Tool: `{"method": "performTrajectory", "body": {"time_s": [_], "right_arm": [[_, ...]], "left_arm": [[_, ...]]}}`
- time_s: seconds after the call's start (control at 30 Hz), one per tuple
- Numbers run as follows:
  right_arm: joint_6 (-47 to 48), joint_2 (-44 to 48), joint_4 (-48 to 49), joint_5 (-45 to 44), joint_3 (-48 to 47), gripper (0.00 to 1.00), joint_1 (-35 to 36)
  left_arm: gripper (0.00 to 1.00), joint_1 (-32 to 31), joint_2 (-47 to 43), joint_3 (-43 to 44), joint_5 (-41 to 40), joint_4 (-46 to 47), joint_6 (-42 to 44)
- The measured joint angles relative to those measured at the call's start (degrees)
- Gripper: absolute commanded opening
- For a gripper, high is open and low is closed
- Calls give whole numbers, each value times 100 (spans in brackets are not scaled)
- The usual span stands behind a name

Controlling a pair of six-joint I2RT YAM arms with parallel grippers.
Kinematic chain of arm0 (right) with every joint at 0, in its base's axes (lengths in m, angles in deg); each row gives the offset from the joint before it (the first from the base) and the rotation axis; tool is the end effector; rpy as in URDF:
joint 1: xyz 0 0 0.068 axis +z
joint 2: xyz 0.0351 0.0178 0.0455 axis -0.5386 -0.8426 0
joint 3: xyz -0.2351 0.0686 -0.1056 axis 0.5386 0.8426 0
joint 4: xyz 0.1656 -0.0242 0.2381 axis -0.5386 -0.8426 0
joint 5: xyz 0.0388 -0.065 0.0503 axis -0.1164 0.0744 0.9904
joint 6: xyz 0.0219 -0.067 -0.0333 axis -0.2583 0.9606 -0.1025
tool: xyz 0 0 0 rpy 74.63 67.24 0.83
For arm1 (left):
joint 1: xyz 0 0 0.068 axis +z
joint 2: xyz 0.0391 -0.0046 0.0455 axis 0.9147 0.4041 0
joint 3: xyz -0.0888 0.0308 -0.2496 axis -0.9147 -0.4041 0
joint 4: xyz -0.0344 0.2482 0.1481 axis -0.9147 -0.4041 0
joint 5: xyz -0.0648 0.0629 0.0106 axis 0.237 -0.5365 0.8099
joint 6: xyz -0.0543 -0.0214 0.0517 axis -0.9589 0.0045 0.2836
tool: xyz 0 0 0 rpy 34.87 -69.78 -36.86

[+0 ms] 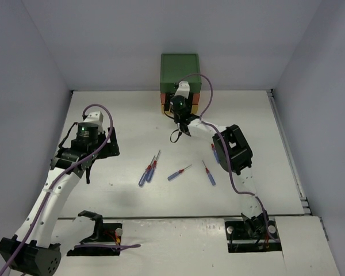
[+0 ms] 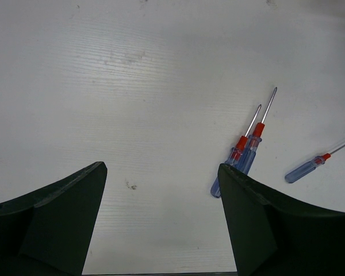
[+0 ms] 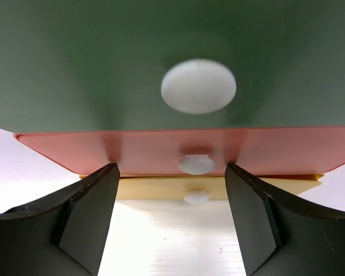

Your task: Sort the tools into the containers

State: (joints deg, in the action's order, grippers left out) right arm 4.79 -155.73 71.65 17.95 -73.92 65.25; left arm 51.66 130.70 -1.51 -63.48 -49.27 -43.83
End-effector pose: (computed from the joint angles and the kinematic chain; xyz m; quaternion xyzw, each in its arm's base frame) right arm 0.5054 0.2917 0.1840 0.0155 0.7193 0.1176 0.6845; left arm 0.2484 -0.0613 0.3184 -0.0783 0.8929 -0.1260 0.4252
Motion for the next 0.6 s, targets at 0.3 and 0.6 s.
{"method": "performTrajectory", "body": {"time_s": [0.3,0.6], "right_arm": [[-292,520,91,188,777,72,-30],[-1574,2313,430,1287,1943,73,-319]], "left_arm": [[75,0,-8,-2,2,-1,23],[75,0,-90,-2,7,0,33]]}}
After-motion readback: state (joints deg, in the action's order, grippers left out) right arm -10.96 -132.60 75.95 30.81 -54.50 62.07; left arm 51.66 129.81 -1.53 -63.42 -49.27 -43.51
